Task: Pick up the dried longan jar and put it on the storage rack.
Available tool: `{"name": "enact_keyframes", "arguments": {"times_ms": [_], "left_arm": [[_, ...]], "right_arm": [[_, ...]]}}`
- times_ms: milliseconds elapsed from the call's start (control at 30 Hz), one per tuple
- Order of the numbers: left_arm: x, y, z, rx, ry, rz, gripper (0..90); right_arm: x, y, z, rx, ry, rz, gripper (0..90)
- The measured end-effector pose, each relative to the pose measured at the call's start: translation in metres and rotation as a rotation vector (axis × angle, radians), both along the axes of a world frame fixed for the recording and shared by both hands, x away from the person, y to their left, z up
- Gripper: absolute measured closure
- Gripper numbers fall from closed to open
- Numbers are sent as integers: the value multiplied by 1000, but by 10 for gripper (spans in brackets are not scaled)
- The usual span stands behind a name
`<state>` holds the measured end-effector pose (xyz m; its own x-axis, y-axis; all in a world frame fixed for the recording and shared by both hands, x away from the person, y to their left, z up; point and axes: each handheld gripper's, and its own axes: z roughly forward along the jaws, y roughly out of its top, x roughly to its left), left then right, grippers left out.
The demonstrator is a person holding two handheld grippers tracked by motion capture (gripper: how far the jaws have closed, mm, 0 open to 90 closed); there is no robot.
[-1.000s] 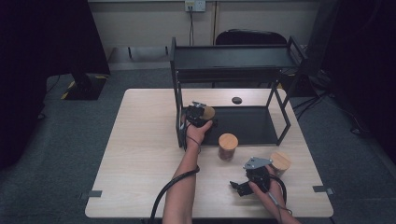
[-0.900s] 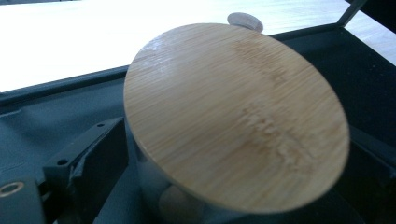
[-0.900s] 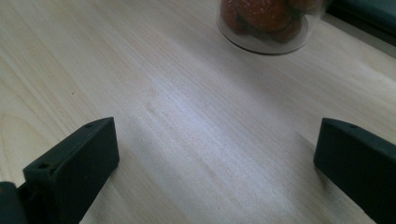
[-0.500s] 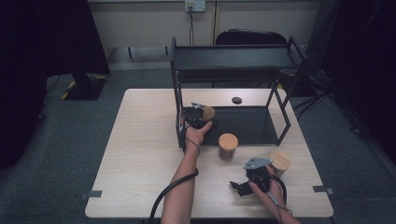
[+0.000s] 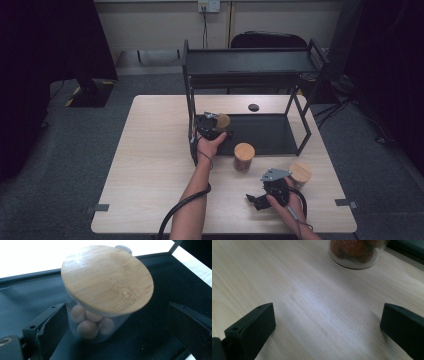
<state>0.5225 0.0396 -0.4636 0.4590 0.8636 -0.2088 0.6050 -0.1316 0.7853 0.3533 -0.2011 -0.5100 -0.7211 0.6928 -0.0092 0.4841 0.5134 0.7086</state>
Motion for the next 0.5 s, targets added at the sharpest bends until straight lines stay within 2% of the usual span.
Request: {"name": "enact_keyframes", "arguments": {"times_ms": [500], "left_arm": [[-10, 0, 2, -22, 4, 0, 46]], "right_arm": [[0, 0, 0, -1, -1, 1, 0]]}}
